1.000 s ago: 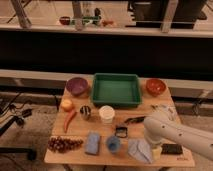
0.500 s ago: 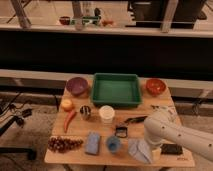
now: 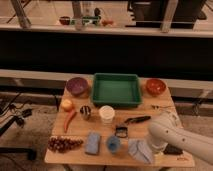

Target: Place towel in purple bowl

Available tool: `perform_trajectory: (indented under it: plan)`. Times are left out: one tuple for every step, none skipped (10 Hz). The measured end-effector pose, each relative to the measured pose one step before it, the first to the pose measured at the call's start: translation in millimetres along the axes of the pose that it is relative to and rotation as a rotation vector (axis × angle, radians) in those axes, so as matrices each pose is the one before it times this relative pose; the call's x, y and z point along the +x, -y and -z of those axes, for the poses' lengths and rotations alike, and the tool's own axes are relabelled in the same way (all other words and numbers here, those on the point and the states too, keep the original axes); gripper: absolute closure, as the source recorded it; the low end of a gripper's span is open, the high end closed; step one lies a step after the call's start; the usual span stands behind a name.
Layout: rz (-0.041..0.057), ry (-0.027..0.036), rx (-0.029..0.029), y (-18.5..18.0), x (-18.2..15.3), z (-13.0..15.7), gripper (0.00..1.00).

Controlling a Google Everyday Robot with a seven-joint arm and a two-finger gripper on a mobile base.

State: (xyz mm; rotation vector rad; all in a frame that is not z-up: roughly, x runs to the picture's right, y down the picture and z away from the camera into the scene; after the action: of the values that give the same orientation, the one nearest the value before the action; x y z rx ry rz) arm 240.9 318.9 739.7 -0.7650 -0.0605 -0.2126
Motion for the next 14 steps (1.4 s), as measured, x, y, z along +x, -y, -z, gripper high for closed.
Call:
perform_trajectory:
  plan:
    - [0.00046, 0.00639, -0.00883, -3.20, -0.40, -4.73, 0.20]
    - [0.00161, 0.00710, -0.00886, -2.36, -0.87, -5.04, 0.20]
    - [0.00048, 0.00648, -0.00862, -2.55, -0.82, -5.52, 0.20]
    - [-0.00159, 0.00855, -0.00792, -2.83, -0.38, -7.52, 0.20]
    - [-0.00041, 0.00888, -0.00593, -1.63, -0.58, -7.18, 0.20]
    - [-0.00002, 0.00099, -0.00086, -0.22, 0.22, -0.81, 0.23]
    - [0.00077, 0.00081, 0.00061, 0.17, -0.33, 1.23, 0.29]
    - [0.00010, 0.00131, 0.00289, 1.05, -0.45, 1.65, 0.41]
    - [0.00066, -0.00038, -0.00019, 0.35, -0.24, 1.24, 0.50]
    - [0.00033, -0.00067, -0.00187, -0.33, 0.03, 1.59, 0.59]
    - [0.00317, 0.00071, 0.00088, 1.36, -1.33, 2.53, 0.69]
    - [0.00046, 0.00243, -0.01271, -3.72, -1.31, 1.18, 0.81]
    - [-0.00243, -0.00415, 0.00447, -0.23, 2.70, 0.53, 0.92]
    - [0.00274, -0.00109, 0.00007, -0.12, -0.55, 0.01, 0.97]
